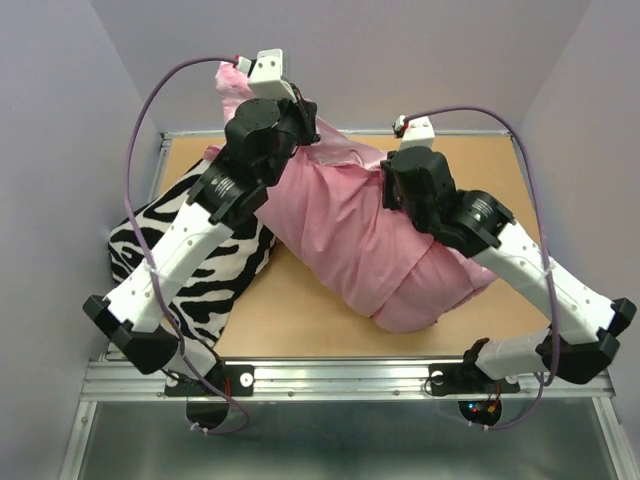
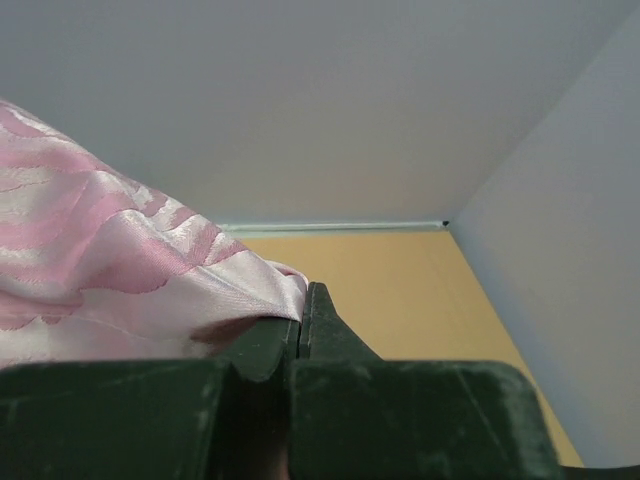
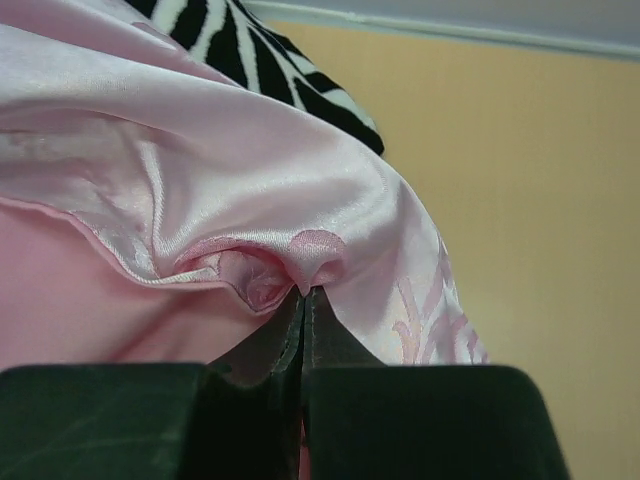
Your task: Remove the pillowcase from the pillow
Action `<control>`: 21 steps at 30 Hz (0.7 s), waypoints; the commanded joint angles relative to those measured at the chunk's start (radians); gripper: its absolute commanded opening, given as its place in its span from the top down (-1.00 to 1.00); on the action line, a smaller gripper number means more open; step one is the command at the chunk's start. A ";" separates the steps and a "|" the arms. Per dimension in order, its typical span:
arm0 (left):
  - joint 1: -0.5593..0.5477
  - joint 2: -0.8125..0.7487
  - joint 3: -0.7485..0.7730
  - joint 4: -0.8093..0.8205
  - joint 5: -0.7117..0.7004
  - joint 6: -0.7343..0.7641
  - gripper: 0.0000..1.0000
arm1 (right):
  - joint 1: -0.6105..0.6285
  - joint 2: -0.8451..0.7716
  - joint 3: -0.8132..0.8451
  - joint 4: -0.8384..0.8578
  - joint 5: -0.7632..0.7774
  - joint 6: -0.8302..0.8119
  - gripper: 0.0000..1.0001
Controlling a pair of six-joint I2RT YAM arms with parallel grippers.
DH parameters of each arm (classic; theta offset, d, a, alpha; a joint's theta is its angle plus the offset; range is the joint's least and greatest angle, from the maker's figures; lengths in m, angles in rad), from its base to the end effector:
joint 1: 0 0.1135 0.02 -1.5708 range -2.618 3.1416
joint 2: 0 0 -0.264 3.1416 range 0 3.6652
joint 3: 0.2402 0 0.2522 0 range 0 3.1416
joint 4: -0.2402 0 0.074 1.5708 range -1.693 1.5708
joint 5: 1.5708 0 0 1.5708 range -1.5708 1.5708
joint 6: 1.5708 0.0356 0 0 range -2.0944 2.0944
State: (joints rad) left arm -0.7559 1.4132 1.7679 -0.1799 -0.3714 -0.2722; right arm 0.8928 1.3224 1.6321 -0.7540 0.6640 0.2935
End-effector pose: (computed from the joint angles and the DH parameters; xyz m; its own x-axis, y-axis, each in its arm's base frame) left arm 0.2220 -0.1916 0.5342 0.0200 -0.3631 -0.9315 0.3992 0.8571 -0.3255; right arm 0.1816 0.1905 0.4573 -0.3345 -0.0522 -0.9409 -0.1750 0.9845 0.0077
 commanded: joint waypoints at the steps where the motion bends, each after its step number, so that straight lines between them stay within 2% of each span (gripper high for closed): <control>1: 0.082 0.055 0.054 0.085 0.130 -0.085 1.00 | -0.225 0.064 -0.054 0.159 -0.278 0.019 0.99; 2: 0.095 0.091 0.057 0.080 0.135 -0.090 1.00 | -0.264 0.084 -0.061 0.174 -0.373 0.021 0.99; 7: 0.161 0.222 0.080 0.076 0.209 -0.140 1.00 | -0.426 0.222 -0.055 0.225 -0.496 0.080 0.98; 13: 0.198 0.271 0.041 0.083 0.307 -0.163 0.96 | -0.491 0.299 -0.021 0.240 -0.549 0.113 0.83; 15: 0.198 0.247 -0.008 0.099 0.315 -0.154 0.80 | -0.492 0.304 -0.034 0.240 -0.563 0.114 0.67; 16: 0.198 0.236 -0.027 0.106 0.316 -0.151 0.58 | -0.492 0.305 -0.037 0.240 -0.567 0.114 0.60; 17: 0.198 0.224 -0.044 0.114 0.322 -0.150 0.45 | -0.492 0.305 -0.041 0.240 -0.564 0.114 0.54; 18: 0.198 0.198 -0.080 0.131 0.341 -0.142 0.33 | -0.492 0.302 -0.047 0.240 -0.558 0.116 0.35; 19: 0.198 0.184 -0.100 0.143 0.351 -0.139 0.16 | -0.494 0.298 -0.048 0.240 -0.558 0.115 0.26; 20: 0.196 0.153 -0.120 0.166 0.364 -0.134 0.08 | -0.494 0.293 -0.046 0.240 -0.547 0.114 0.06; 21: 0.194 0.136 -0.140 0.175 0.365 -0.130 0.03 | -0.496 0.285 -0.041 0.240 -0.547 0.114 -0.03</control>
State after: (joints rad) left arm -0.5652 1.6581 1.6836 -0.0536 -0.0509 -0.4286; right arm 0.3889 1.6367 1.5806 -0.5560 0.1608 0.3950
